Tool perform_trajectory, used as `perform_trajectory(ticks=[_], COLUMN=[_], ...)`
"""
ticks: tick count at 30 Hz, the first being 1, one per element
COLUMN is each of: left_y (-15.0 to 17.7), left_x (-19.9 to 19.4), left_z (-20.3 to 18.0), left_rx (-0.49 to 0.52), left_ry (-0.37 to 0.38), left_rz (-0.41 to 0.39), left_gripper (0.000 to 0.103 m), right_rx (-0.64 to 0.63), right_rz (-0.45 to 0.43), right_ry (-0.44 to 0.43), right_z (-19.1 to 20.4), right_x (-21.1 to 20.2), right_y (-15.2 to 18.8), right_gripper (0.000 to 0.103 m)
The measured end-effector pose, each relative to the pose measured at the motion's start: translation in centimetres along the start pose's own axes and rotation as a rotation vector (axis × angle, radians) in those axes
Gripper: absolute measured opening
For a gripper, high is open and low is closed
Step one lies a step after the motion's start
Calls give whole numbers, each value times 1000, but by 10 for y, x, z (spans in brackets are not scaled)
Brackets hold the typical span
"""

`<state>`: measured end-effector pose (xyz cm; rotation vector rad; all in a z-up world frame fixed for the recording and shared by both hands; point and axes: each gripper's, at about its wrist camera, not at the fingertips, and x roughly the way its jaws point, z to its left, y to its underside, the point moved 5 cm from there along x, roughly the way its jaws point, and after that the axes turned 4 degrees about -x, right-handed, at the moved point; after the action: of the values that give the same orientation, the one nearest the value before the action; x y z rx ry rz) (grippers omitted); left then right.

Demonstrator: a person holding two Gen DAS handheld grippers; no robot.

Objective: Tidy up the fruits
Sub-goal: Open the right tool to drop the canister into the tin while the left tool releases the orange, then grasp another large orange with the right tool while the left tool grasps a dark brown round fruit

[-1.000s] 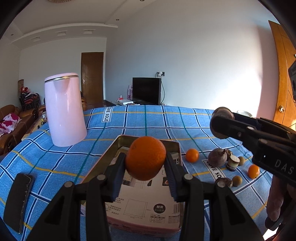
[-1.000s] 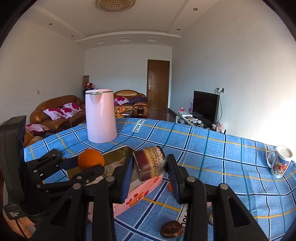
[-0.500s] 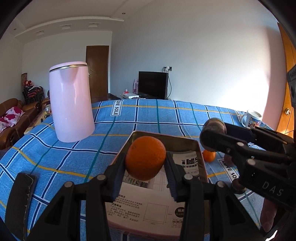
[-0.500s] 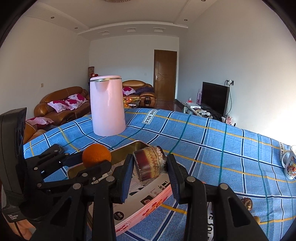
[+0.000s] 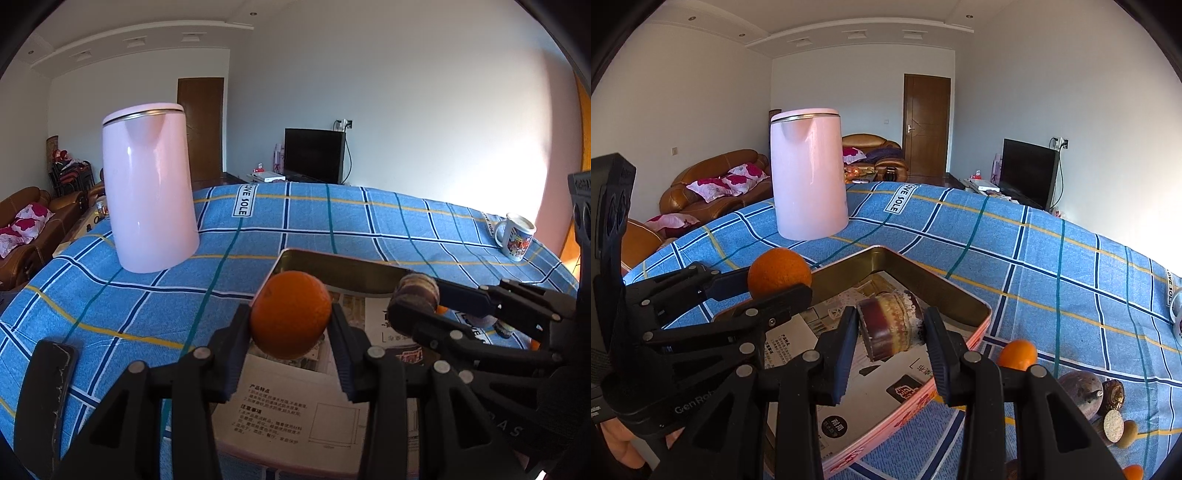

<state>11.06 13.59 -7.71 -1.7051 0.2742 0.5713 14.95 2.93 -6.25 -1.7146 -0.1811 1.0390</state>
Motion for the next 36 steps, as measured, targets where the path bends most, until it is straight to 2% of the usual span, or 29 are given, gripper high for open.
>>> perform_trajectory(ticks=[11,13,14,15,16,17,20,24,29,33,36], left_y=[3,2,1,1,1,1,-2,-4,5,20,31], left_x=[14,11,8,5,2,-3,-17,-32,-30,-22,-12], left_z=[8,9,9,8,7,6,-4,-33,-81,-119,-140], left_rx=[-36,-42,-39,-36,-37,-40,-35,-4,54,113,148], left_ry=[-6,-24,-28,-36,-46,-44,-14,39,110,167,192], left_rz=[79,61,45,30,17,4,-27,-62,-42,8,56], left_gripper=[44,47,57,69,74,78,78,79,79,79,79], right_rx=[-12,-16,-23,-31,-38,-45,-67,-13,124,258,318], right_rz=[91,120,124,119,108,96,47,-14,-57,-19,20], right_ry=[-16,-20,-21,-24,-25,-17,25,76,275,361,368], right_z=[5,6,7,9,10,11,7,-29,-105,-156,-175], right_x=[20,25,25,24,22,17,-6,-53,-112,-130,-130], right_y=[12,14,14,14,14,14,17,33,68,100,119], right_gripper=[39,39,42,53,58,67,68,68,68,68,68])
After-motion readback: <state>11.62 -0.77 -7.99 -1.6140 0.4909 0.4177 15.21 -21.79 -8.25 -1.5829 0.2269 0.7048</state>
